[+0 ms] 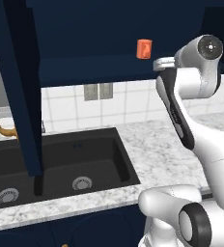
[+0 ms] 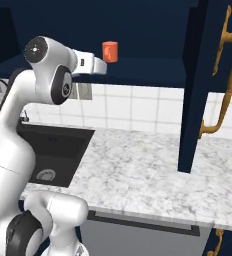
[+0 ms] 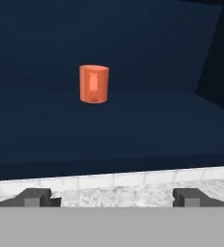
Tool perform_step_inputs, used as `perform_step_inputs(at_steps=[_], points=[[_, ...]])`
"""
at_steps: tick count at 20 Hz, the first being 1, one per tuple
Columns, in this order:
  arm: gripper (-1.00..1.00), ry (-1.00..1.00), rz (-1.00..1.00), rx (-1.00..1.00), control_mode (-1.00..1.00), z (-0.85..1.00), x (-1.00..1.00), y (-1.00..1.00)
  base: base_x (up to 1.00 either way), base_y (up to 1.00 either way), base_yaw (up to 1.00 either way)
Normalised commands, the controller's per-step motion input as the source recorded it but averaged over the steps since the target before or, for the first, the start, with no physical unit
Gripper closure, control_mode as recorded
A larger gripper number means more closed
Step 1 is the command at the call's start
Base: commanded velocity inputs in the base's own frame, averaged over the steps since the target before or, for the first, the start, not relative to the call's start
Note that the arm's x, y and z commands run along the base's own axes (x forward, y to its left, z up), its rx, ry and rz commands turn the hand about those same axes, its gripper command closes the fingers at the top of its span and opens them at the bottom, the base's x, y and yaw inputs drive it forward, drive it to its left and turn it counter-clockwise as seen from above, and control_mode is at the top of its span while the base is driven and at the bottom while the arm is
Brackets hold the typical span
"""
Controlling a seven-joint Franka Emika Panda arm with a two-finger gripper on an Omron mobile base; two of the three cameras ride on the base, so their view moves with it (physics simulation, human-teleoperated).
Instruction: Gather all objects into one cabinet and sort the glasses and bowls to opposite sides.
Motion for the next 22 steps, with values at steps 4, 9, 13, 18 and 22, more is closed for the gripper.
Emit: perform_step_inputs(at_steps=[4,9,13,18,22], points=[[-1.00,0.00,0.00,0.12,-1.00,0.42,0.77,-0.07,0.00,0.00,0.00],[-1.00,0.03,0.01,0.07,-1.00,0.13,0.48,0.01,0.00,0.00,0.00],[-1.00,0.00,0.00,0.00,-1.00,0.00,0.03,0.04,0.00,0.00,0.00],[-1.00,0.00,0.00,0.00,-1.00,-0.15,0.29,0.37,0.00,0.00,0.00],[-1.00,0.01,0.00,0.00,-1.00,-0.06,0.21,0.16,0.00,0.00,0.00]])
